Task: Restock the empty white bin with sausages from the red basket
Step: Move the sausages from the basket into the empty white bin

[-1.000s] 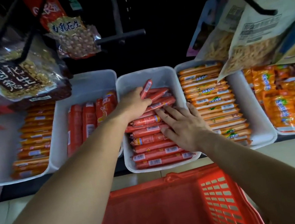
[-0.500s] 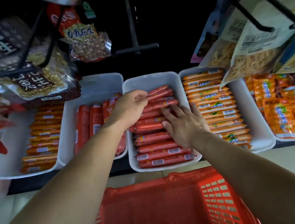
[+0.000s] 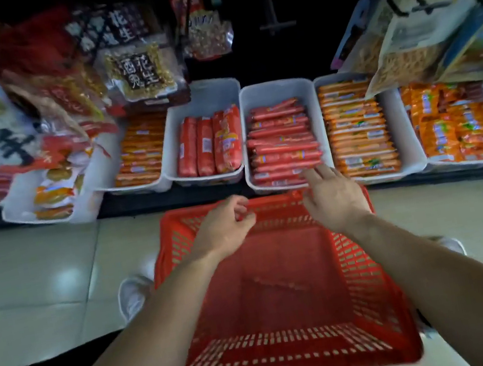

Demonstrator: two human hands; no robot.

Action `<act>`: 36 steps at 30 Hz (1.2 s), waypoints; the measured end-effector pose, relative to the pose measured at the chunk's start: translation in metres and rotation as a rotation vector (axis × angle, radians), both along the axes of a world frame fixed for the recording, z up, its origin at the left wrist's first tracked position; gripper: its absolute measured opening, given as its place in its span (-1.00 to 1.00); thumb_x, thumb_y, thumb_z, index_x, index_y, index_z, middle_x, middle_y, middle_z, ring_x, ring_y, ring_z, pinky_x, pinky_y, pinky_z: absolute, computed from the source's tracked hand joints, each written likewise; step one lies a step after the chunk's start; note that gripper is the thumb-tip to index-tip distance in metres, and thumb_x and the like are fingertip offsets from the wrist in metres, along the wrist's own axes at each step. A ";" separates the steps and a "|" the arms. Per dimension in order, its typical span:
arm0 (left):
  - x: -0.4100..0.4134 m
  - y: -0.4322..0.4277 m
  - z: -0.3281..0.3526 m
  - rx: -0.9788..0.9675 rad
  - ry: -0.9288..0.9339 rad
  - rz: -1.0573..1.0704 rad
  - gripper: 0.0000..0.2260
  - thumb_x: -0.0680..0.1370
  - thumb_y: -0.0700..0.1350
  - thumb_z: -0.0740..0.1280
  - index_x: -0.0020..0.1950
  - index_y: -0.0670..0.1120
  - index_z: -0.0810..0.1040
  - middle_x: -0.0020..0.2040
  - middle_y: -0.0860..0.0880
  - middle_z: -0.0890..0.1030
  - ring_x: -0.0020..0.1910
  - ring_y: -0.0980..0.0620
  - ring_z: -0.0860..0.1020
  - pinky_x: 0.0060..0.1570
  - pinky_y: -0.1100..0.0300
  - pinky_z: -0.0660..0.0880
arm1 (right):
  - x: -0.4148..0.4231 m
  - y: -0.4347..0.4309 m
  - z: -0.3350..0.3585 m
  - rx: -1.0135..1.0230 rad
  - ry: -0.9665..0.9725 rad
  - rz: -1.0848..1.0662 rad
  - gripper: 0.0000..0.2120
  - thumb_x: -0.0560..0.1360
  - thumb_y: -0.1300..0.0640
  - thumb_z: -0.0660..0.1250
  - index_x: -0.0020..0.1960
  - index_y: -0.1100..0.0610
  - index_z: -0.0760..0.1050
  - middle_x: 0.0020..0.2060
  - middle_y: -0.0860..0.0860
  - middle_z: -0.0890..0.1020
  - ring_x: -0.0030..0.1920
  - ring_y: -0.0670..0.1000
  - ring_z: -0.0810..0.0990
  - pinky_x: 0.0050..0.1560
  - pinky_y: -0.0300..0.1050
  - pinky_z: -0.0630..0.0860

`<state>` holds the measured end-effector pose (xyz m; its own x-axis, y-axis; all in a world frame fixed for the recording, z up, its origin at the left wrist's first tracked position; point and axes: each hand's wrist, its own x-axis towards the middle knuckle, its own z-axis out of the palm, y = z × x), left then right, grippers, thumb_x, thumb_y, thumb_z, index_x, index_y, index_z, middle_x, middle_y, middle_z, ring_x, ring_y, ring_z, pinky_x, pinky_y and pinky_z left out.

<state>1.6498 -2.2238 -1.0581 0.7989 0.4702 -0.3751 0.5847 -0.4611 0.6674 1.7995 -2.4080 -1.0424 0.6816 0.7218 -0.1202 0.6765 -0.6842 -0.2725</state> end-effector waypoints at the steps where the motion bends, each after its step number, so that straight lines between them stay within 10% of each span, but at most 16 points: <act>1: -0.015 -0.006 -0.007 0.001 0.033 -0.013 -0.70 0.52 0.00 0.41 0.24 -0.01 0.54 0.02 0.08 0.62 0.01 0.07 0.61 0.15 0.09 0.52 | -0.012 -0.007 -0.006 0.000 0.029 0.006 -0.63 0.51 0.08 0.29 0.30 0.11 0.47 0.17 0.13 0.52 0.15 0.24 0.54 0.04 0.09 0.50; 13: -0.122 -0.045 -0.117 -0.068 0.499 -0.055 -0.38 0.41 0.21 0.42 0.40 -0.02 0.44 0.31 -0.08 0.58 0.27 -0.08 0.55 0.26 0.04 0.45 | -0.090 -0.067 -0.137 -0.454 0.454 0.073 -0.46 0.55 -0.02 0.28 0.46 0.17 0.29 0.38 0.20 0.39 0.33 0.28 0.47 0.30 0.12 0.45; 36: -0.094 -0.013 -0.113 0.056 0.434 -0.048 -0.45 0.49 0.06 0.42 0.44 -0.04 0.39 0.36 -0.13 0.49 0.32 -0.13 0.49 0.32 0.06 0.39 | -0.107 -0.030 -0.167 -0.481 0.553 0.100 -0.48 0.56 0.10 0.24 0.44 0.26 0.20 0.27 0.31 0.52 0.27 0.31 0.53 0.21 0.08 0.46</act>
<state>1.5560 -2.2373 -1.1710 0.5945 0.4654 -0.6557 0.7824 -0.5228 0.3383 1.6921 -2.4383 -1.2094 0.3633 0.5582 -0.7459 0.5924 -0.7563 -0.2775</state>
